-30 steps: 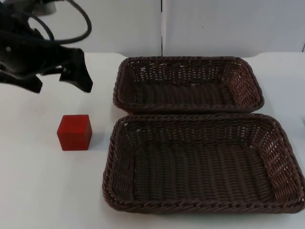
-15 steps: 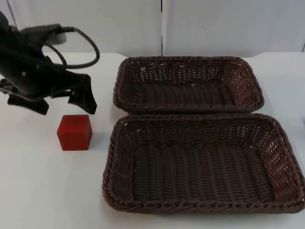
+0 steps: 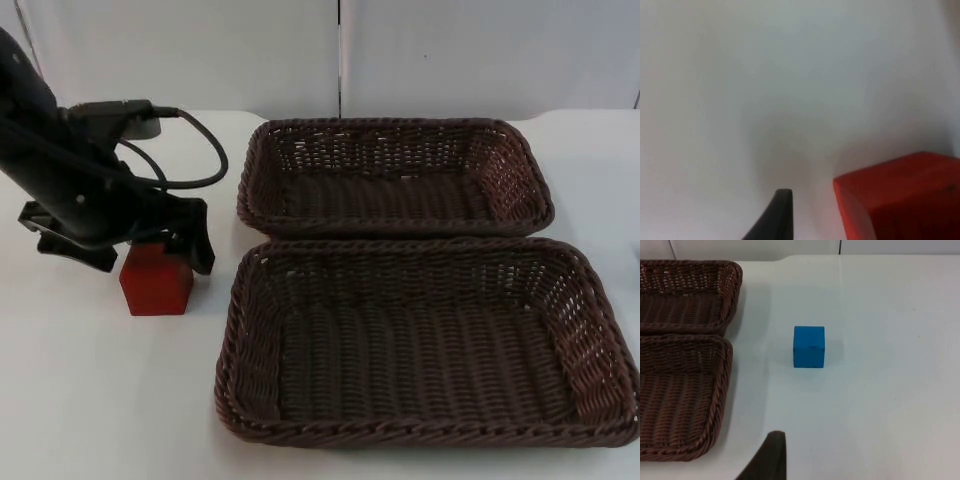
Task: Pick up one cube with the left hand and place it into the upper basket. Pick up one cube with the right hand and place it into the lower basket.
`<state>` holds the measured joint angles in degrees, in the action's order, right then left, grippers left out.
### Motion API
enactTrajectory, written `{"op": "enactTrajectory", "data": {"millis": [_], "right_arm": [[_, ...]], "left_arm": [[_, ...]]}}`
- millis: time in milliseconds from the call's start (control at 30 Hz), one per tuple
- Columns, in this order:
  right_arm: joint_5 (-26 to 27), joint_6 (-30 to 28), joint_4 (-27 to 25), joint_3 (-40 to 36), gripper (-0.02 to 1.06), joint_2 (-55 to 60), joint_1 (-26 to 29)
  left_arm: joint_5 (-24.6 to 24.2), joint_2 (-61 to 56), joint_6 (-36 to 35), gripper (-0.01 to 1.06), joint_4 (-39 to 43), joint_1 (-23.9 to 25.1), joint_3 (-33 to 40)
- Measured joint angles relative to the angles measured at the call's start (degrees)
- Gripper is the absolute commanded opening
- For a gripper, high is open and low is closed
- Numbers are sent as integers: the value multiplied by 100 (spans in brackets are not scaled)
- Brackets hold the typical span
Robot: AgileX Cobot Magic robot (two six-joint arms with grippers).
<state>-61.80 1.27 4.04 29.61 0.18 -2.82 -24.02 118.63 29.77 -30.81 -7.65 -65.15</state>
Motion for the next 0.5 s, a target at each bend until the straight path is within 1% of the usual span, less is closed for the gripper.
{"op": "enactTrajectory", "data": {"millis": [233, 500], "right_arm": [[0, 0, 0, 0, 105, 0, 0], [0, 0, 0, 0, 105, 0, 0]], "left_arm": [[167, 130, 0, 105, 0, -11, -5], [167, 223, 0, 105, -5, -11, -5]]}}
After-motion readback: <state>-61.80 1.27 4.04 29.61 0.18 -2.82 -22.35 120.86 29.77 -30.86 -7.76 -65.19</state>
